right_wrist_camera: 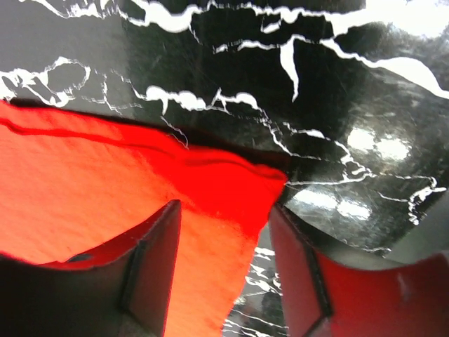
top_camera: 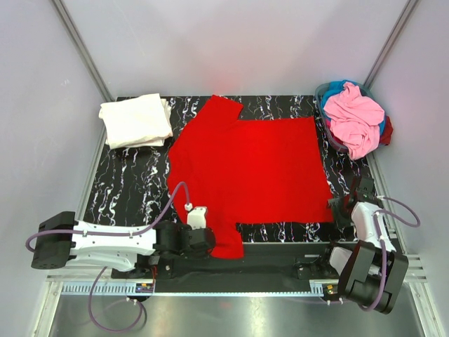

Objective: Fold and stack the t-shirts
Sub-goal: Fold the tshirt

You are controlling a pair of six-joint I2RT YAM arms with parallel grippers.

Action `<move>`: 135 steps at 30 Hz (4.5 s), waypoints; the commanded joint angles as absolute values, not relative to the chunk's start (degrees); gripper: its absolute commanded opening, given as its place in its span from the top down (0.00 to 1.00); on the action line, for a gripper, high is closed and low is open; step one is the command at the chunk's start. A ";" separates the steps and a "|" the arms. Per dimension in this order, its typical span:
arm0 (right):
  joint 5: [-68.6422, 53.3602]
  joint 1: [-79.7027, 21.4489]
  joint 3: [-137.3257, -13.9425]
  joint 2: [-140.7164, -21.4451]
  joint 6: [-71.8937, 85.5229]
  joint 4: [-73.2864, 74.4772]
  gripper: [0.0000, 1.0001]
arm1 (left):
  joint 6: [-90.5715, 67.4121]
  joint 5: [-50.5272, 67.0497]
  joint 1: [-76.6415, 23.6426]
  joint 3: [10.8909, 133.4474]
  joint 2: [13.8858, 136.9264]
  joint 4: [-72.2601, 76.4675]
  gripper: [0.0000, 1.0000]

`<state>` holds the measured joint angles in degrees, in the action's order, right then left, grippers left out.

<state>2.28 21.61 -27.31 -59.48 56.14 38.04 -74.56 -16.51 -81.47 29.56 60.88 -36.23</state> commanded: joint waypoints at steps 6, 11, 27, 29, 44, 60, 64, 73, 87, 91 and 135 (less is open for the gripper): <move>0.36 22.85 -26.02 -65.12 55.02 30.51 0.56 | -73.83 -17.84 -80.95 28.83 59.59 -33.75 1.00; 0.26 23.20 -26.46 -63.99 54.58 31.90 0.77 | -73.92 -17.84 -80.95 28.83 59.59 -33.66 1.00; -6.59 23.20 -29.35 -45.09 54.84 45.26 1.00 | -70.58 -20.73 -80.95 41.56 54.58 -50.16 1.00; -6.85 23.12 -30.40 -44.48 54.41 45.35 1.00 | -68.74 -21.62 -80.25 45.60 55.45 -52.63 1.00; -12.48 23.12 -40.60 -64.76 51.06 36.31 1.00 | -37.54 -14.06 -51.08 66.43 69.85 -56.34 1.00; -14.15 23.12 -49.56 -78.22 50.98 32.78 1.00 | -22.33 -8.97 -34.29 88.93 88.32 -59.06 1.00; -15.20 23.12 -51.06 -80.68 51.41 32.17 1.00 | -19.96 -8.53 -32.17 92.37 92.63 -59.76 1.00; -16.70 23.12 -54.23 -85.95 49.83 31.55 0.99 | -16.18 -8.88 -29.18 100.98 101.24 -62.22 1.00; -18.11 18.81 -59.67 -94.66 48.08 30.94 0.95 | -11.08 -12.48 -25.40 116.35 110.82 -69.52 1.00; -17.32 18.28 -60.99 -96.06 48.34 31.03 0.95 | -9.58 -12.13 -24.44 119.35 114.25 -70.31 1.00; -10.73 18.28 -49.83 -86.39 38.67 30.76 0.14 | -34.19 1.15 -16.97 46.41 75.14 -27.52 0.17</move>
